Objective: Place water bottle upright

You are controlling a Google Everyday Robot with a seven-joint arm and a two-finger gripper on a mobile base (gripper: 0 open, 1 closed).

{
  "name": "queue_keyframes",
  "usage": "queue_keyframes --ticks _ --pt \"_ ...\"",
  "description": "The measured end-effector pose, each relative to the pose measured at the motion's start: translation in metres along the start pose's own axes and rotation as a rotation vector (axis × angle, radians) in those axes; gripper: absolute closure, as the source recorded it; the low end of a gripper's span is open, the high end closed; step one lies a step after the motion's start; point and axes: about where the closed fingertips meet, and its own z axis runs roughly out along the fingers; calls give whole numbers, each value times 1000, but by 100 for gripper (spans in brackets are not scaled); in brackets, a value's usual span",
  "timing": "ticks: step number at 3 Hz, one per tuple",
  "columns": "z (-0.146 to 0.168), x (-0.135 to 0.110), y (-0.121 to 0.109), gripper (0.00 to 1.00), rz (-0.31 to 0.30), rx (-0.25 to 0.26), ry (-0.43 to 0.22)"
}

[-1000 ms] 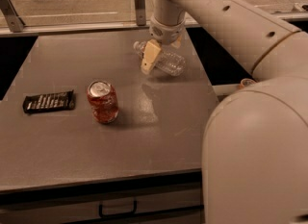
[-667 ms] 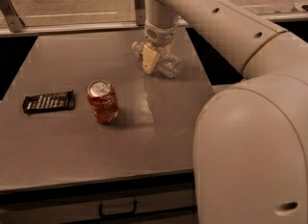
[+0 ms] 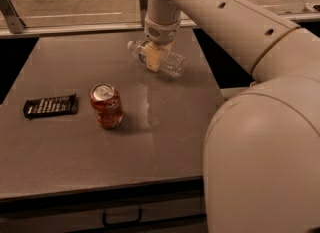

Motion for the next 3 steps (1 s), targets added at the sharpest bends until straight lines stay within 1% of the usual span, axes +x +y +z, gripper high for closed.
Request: queue_keyframes --ticks 1,2,3 --pt "-38 -1 16 100 -93 -49 -133" --pt "-48 -2 30 100 -179 -167 -351" --pt "-56 2 37 100 -239 -294 -620"
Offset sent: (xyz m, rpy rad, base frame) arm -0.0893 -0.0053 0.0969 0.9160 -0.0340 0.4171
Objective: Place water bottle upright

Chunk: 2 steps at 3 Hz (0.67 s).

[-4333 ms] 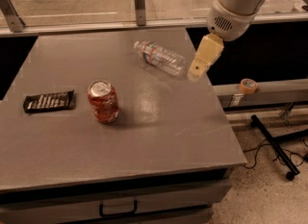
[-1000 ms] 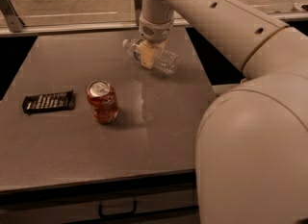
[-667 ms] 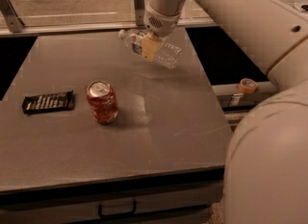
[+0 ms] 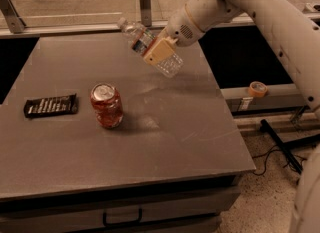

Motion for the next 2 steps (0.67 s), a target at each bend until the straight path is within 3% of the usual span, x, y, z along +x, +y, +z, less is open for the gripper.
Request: queue_keyframes --ticks 1,2 --pt "-18 -13 21 100 -29 -99 -243" --pt "-20 -22 29 100 -32 -123 -276"
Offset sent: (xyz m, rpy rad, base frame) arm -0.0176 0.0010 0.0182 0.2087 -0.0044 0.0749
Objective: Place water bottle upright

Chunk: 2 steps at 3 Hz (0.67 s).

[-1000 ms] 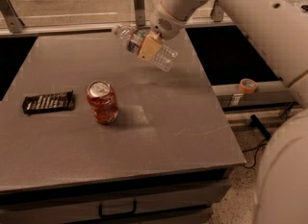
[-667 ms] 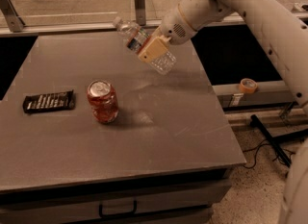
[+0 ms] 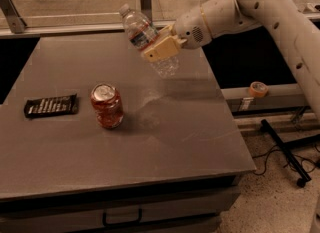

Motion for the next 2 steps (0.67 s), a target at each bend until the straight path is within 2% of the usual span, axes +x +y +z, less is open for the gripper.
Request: queue_keyframes --ticks 1,2 --pt "0 1 -1 100 0 2 4" --pt "10 -5 5 100 -38 -7 -111"
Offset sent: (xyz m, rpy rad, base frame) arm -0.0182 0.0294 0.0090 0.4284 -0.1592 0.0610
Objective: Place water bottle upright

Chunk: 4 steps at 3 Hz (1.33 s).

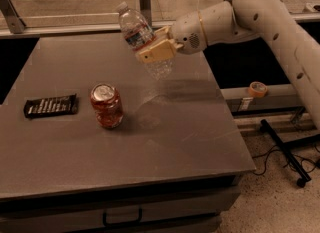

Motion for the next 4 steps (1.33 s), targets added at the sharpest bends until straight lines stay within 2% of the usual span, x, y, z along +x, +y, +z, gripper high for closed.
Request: queue_keyframes --ticks 1,2,3,4 --pt "16 -14 8 100 -85 -27 -164" --pt "25 -22 14 100 -168 -24 -259" --pt "28 -14 19 100 -160 -8 -265" --pt "29 -1 23 100 -134 15 -315"
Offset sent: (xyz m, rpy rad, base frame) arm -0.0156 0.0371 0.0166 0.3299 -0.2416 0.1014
